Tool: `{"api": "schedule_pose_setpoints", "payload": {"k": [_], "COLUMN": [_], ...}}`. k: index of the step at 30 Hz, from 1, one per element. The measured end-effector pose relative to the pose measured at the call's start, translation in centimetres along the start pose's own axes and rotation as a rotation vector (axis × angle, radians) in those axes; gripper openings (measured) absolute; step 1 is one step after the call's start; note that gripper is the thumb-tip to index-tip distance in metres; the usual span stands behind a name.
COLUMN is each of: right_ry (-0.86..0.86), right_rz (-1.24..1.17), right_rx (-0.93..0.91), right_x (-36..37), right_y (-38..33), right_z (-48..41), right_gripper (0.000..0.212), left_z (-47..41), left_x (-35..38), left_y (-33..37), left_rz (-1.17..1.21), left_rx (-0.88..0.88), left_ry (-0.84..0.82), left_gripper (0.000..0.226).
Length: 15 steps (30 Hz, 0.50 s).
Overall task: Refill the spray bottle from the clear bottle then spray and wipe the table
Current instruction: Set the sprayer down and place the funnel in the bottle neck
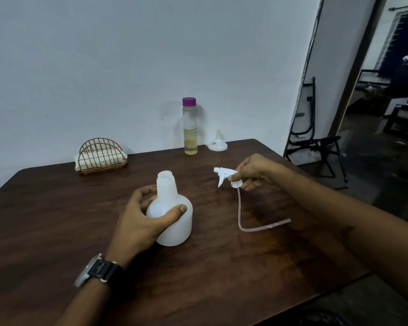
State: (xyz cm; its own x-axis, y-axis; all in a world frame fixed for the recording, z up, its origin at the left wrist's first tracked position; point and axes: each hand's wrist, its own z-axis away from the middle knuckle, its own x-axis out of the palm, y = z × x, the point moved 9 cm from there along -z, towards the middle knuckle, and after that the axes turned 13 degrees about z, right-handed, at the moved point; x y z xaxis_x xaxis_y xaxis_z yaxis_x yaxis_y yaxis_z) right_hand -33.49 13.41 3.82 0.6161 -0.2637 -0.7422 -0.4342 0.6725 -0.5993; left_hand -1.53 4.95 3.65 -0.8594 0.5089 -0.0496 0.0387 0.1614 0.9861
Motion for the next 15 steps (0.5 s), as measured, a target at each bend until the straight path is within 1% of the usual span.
{"api": "schedule_pose_setpoints", "payload": {"k": [4,9,13,15], "right_ry": [-0.006,-0.014,-0.028,-0.021], "right_rz": [0.052,0.141,0.246,0.281], "right_rx": [-0.014,-0.054,-0.082,-0.069], "right_x": [0.2,0.3,0.0,-0.8], "right_y": [-0.1,-0.6,-1.0,-0.9], "right_z": [-0.4,-0.7,-0.6,-0.8], "right_gripper": [0.042,0.044,0.043,0.046], "left_z": [-0.1,0.0,0.2,0.2], "left_x": [0.0,-0.2,-0.4,-0.5], "left_y": [-0.4,-0.7,-0.5,-0.4], "left_rz": [0.039,0.042,-0.002,-0.042], "left_rx": [0.005,0.028,0.064,0.089], "left_ry": [0.002,0.015,0.025,0.034], "left_gripper": [0.069,0.079,0.071,0.072]}}
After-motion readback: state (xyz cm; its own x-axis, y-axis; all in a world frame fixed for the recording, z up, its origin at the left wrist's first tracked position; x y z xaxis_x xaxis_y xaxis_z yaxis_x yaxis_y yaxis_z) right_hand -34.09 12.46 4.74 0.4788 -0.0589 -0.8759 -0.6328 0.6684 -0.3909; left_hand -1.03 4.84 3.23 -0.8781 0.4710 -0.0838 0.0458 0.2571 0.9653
